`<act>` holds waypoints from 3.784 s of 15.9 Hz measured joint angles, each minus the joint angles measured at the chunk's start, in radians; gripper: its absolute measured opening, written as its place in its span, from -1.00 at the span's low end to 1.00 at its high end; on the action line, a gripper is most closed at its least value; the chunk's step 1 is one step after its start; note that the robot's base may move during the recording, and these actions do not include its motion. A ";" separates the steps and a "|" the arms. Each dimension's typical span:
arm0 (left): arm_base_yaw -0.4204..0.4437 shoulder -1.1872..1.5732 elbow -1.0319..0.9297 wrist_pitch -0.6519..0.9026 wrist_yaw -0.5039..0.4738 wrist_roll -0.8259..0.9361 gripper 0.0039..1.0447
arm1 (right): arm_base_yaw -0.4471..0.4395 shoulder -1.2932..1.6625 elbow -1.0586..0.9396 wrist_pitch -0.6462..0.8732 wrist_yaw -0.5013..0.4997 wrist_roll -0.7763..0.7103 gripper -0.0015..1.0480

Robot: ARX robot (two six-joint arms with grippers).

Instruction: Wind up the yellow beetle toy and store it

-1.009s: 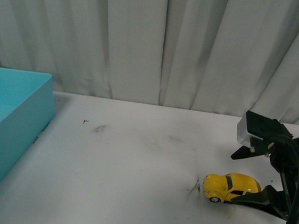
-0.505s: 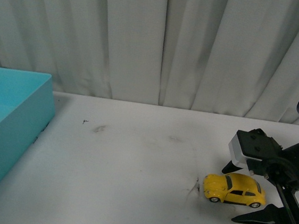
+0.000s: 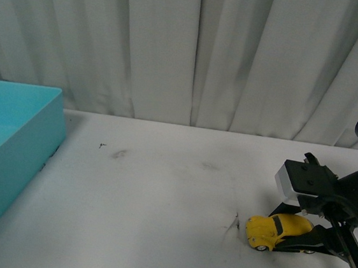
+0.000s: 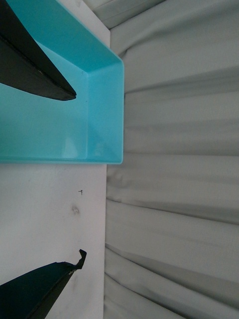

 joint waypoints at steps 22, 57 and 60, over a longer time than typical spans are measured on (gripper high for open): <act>0.000 0.000 0.000 0.000 0.000 0.000 0.88 | -0.306 -0.011 -0.174 0.031 -0.132 -0.111 -0.21; 0.000 0.000 0.000 0.000 0.001 0.000 0.88 | -0.201 -0.405 -0.803 1.519 0.069 1.209 0.34; 0.000 0.000 0.000 0.000 0.000 0.000 0.88 | -0.176 -0.619 -0.979 1.855 0.504 1.536 -0.28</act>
